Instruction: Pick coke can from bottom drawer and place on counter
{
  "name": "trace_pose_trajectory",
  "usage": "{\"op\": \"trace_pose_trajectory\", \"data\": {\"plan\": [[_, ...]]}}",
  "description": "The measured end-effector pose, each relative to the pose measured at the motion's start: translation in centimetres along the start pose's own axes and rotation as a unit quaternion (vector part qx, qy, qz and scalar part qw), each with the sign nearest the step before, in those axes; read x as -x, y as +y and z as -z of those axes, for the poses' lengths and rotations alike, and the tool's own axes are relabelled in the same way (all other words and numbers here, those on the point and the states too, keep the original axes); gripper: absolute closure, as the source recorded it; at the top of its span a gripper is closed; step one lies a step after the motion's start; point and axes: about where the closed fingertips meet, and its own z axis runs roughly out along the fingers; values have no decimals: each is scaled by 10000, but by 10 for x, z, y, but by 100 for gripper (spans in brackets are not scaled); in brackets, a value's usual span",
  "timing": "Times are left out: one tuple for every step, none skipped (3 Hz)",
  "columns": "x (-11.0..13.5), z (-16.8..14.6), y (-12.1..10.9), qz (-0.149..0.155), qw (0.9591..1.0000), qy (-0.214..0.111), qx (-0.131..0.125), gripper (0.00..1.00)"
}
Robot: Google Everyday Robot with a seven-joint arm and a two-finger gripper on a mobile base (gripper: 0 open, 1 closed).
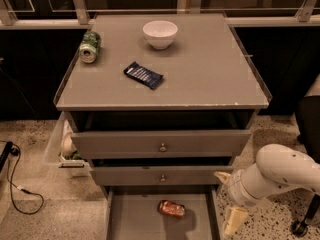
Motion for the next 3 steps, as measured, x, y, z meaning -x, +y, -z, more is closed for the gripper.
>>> {"op": "trace_pose_trajectory", "data": {"plan": [[-13,-31,3,-19,9996,-295,-1,0],[-32,-81,0,-36,9960,-876,-170,0],[-50,-148,4,-87,9885,-1494,-202,0]]}}
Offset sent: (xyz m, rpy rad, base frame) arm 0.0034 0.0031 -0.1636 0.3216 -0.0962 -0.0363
